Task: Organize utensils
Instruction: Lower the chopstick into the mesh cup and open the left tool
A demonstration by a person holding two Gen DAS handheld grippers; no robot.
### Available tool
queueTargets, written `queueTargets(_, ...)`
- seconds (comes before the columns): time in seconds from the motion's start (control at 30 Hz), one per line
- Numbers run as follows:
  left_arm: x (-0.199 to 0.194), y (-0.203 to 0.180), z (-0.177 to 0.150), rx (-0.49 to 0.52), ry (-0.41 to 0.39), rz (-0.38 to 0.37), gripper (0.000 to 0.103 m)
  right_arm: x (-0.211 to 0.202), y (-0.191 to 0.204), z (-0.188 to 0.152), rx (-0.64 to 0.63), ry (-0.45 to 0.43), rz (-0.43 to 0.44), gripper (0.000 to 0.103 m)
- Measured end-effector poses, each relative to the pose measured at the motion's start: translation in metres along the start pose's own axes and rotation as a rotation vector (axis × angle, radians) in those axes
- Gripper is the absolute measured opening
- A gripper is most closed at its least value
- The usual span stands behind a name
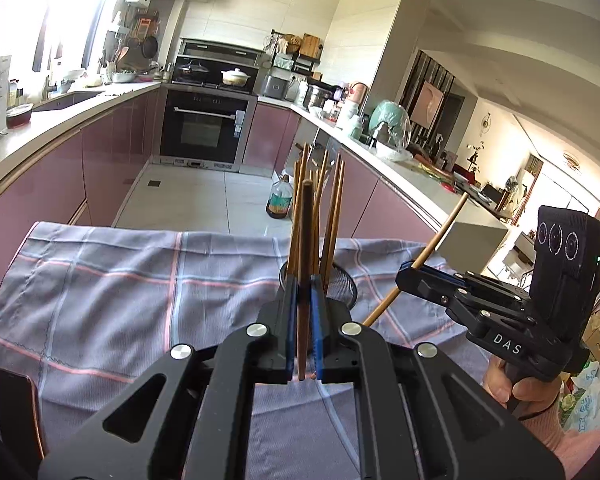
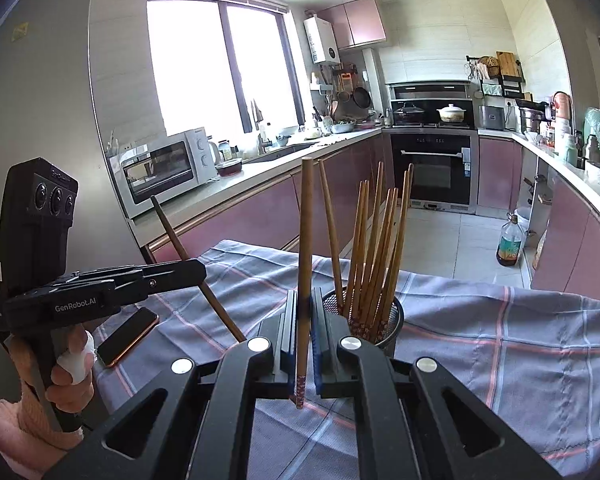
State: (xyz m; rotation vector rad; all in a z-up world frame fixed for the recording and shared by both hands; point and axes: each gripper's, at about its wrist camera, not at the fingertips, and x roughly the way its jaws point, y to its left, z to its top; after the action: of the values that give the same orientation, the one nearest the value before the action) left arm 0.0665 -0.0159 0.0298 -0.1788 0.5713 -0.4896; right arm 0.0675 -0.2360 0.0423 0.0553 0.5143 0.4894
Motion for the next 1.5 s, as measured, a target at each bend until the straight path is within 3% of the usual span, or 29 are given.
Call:
queueTargets(1.1, -0.032, -0.036, 0.073, 0.051, -0.184, -0.015, 0.007, -0.032, -0.015, 0.043, -0.034, -0.133, -0.048, 0.005)
queueTargets(1.5, -0.023, -0.046, 0.072, 0.08, -0.212, 0.0, 0.007, -0.021, -0.023, 0.05, -0.015, -0.144, -0.072, 0.005)
